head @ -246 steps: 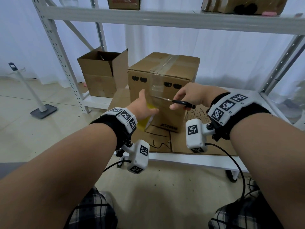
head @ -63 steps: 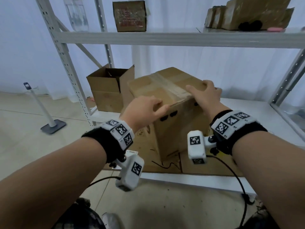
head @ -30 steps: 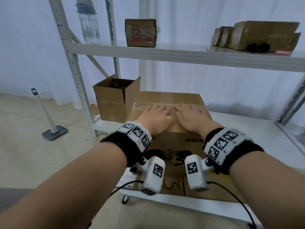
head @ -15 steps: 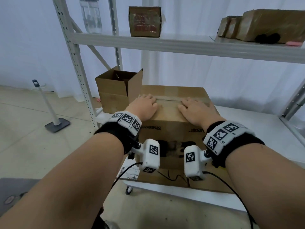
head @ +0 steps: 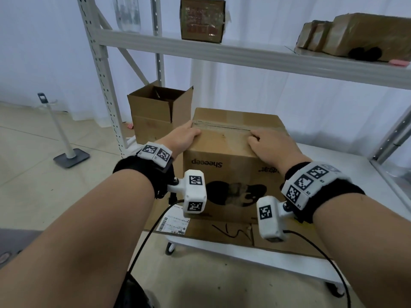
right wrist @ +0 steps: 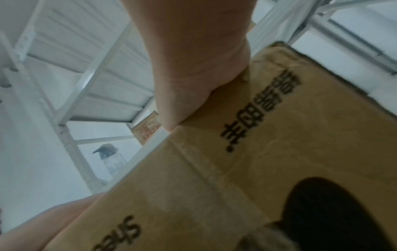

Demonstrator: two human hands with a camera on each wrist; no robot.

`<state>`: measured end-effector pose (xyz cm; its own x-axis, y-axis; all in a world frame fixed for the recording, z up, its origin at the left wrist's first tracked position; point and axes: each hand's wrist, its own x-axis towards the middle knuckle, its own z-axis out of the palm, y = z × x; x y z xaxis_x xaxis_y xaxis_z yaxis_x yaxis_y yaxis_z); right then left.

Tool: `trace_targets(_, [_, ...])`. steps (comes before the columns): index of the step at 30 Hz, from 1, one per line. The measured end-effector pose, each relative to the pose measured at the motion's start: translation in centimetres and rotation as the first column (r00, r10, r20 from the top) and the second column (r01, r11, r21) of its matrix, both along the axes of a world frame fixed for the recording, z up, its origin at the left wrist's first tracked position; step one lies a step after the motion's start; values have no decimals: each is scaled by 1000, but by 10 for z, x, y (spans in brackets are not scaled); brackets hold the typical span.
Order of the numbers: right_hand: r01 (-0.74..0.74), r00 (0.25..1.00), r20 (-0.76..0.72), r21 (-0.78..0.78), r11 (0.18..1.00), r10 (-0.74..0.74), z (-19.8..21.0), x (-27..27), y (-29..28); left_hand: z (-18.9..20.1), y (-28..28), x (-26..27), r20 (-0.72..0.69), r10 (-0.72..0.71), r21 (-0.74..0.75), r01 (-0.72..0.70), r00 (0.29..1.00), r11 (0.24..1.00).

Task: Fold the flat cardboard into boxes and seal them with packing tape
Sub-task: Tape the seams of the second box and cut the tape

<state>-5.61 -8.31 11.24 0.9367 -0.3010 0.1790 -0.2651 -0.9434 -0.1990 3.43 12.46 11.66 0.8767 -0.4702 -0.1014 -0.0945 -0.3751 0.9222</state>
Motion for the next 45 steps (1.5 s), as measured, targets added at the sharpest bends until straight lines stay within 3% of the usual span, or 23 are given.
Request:
trace_targets(3, [-51, 993, -104, -37, 998, 47, 14, 17, 19, 10, -3, 15, 81, -38, 213, 20, 996, 977])
trace_targets(7, [-253, 943, -241, -79, 964, 228, 22, 43, 58, 21, -11, 28, 159, -5, 420, -63, 987, 905])
trace_targets(9, [-321, 921, -249, -56, 945, 298, 21, 49, 70, 15, -15, 32, 197, 0, 425, -85, 980, 901])
trace_targets(15, [-295, 929, -238, -15, 955, 284, 19, 53, 63, 2, -13, 40, 5, 117, 194, -116, 993, 974])
trace_targets(18, [-266, 943, -213, -18, 964, 257, 24, 52, 55, 6, -12, 39, -39, 116, 187, -106, 993, 977])
trace_targets(22, [-123, 990, 75, -13, 992, 123, 11, 39, 29, 14, -10, 38, -103, 46, 288, -14, 994, 957])
trace_targets(26, [-95, 973, 210, -9, 995, 95, 8, 28, 25, 21, -22, 33, 116, 17, 373, -60, 993, 926])
trace_targets(31, [-3, 990, 140, -36, 999, 8, 7, 34, 48, -3, -29, 27, 219, 82, 339, -155, 972, 928])
trace_targets(36, [70, 983, -165, -55, 996, -79, 3, 32, 59, -7, -21, 14, 327, 131, 308, -237, 936, 922])
trace_targets(45, [329, 936, -151, 54, 943, -318, 18, -24, 23, -5, -12, -12, 343, 169, 260, -266, 924, 928])
